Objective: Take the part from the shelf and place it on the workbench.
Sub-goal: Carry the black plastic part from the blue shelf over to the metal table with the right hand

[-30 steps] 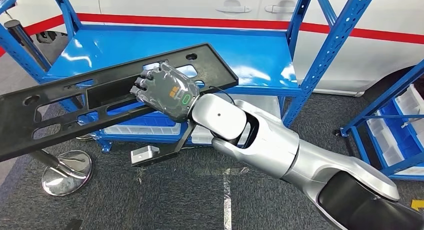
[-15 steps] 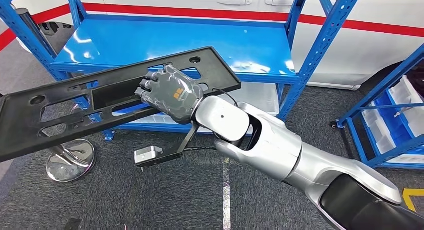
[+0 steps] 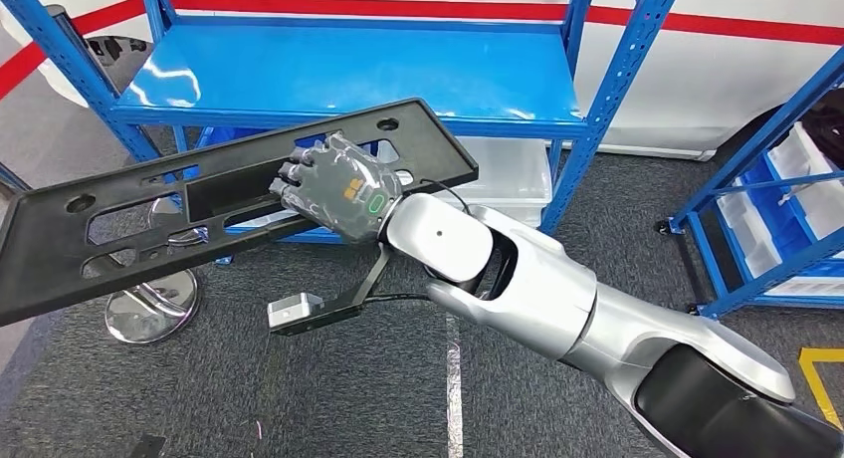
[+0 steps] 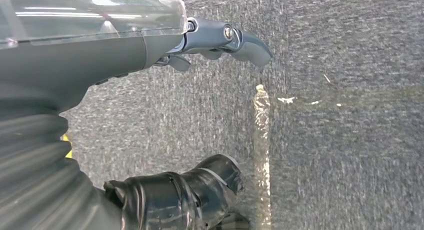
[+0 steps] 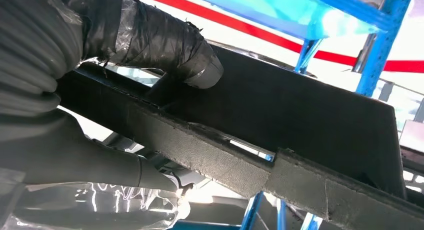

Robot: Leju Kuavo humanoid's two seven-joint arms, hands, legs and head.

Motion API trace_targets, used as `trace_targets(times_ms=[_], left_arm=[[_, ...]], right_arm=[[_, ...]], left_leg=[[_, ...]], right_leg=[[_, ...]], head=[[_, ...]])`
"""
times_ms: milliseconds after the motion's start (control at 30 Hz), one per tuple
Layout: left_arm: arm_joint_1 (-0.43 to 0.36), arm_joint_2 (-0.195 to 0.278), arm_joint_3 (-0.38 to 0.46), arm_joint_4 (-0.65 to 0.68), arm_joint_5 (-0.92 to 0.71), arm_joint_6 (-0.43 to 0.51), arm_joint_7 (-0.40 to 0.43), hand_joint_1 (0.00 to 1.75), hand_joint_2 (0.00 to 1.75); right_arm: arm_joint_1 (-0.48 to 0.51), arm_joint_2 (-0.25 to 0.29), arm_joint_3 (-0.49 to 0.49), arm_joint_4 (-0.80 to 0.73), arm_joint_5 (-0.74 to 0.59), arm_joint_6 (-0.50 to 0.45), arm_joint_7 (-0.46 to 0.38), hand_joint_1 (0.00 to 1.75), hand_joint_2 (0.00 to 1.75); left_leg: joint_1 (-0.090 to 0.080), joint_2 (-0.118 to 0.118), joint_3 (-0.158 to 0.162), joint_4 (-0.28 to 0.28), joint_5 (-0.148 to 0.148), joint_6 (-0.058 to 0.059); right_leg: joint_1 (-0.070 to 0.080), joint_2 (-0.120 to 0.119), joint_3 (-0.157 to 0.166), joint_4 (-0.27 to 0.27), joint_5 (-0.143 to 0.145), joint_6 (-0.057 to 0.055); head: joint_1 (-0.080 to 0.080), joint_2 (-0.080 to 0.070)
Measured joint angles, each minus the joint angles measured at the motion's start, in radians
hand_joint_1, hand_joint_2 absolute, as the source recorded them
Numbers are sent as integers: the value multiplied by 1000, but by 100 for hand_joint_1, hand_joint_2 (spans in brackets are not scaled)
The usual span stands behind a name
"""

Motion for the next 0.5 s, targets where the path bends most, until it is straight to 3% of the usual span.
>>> trace_targets(times_ms=[33, 67, 100, 133, 167, 200, 267, 300, 333, 367, 400, 433, 500], left_arm=[[-2, 2, 0, 0, 0, 0, 0, 0, 175], [-3, 2, -1, 0, -1, 1, 3, 0, 175], [-4, 3, -1, 0, -2, 2, 6, 0, 175], [-5, 3, -2, 0, -3, 3, 9, 0, 175], [-4, 2, -3, 0, -4, 4, 12, 0, 175], [-4, 2, -4, 0, -5, 4, 13, 0, 175], [-4, 2, -8, 0, -5, 4, 14, 0, 175], [-4, 3, -10, 0, -5, 4, 14, 0, 175], [-3, 3, -12, 0, -5, 4, 15, 0, 175], [-3, 3, -14, 0, -6, 4, 17, 0, 175], [-3, 2, -16, 0, -6, 5, 18, 0, 175], [-3, 0, -17, 0, -6, 5, 19, 0, 175], [-4, -6, -19, 0, -6, 6, 20, 0, 175]], right_arm=[[3, 0, 0, 0, 0, 1, 2, 175, 175], [7, -1, 1, 1, 0, 2, 3, 175, 175], [11, -1, 1, 2, -1, 2, 5, 175, 175], [13, -2, 1, 3, -1, 2, 6, 175, 175], [15, -4, 1, 4, -2, 2, 6, 175, 175], [15, -4, 1, 5, -3, 2, 7, 175, 175], [15, -6, 1, 6, -6, 1, 7, 175, 175], [15, -6, 1, 6, -7, 1, 8, 175, 175], [15, -7, 1, 7, -9, 1, 8, 175, 175], [13, -7, 1, 7, -13, 2, 8, 175, 175], [10, -7, 1, 7, -16, 4, 9, 175, 175], [5, -7, 1, 6, -19, 6, 9, 175, 175], [-7, -7, 1, 3, -25, 13, 11, 175, 175]], left_leg=[[1, -2, 39, -21, -2, -9], [2, -3, 73, -47, 7, -8], [5, -4, 110, -100, 26, -2], [4, -5, 121, -133, 22, 13], [5, -3, 108, -130, 33, 32], [5, -2, 98, -131, 42, 42], [3, -2, 78, -131, 59, 53], [1, -2, 67, -131, 68, 55], [-3, -2, 56, -131, 76, 56], [-7, -3, 47, -131, 84, 56], [-12, -3, 40, -132, 91, 56], [-13, -3, 34, -134, 98, 56], [-12, -1, 30, -145, 116, 50]], right_leg=[[-3, 0, -34, 22, 9, 8], [-4, 1, -69, 44, 22, 19], [-7, 3, -100, 67, 29, 31], [-6, 4, -119, 88, 19, 41], [-7, 6, -132, 117, -6, 49], [-8, 6, -147, 162, -50, 54], [-9, 6, -176, 283, -135, 59], [-9, 6, -180, 327, -154, 59], [-7, 6, -169, 342, -152, 54], [-4, 7, -141, 322, -133, 46], [3, 7, -97, 269, -106, 31], [12, 8, -48, 198, -89, 9], [29, 5, 26, 76, -78, -26]], head=[[-1, 0], [-2, 0], [-2, 0], [-1, 0], [1, 0], [2, 0], [4, 0], [4, 0], [4, 0], [5, 0], [5, 0], [4, 0], [0, 0]])
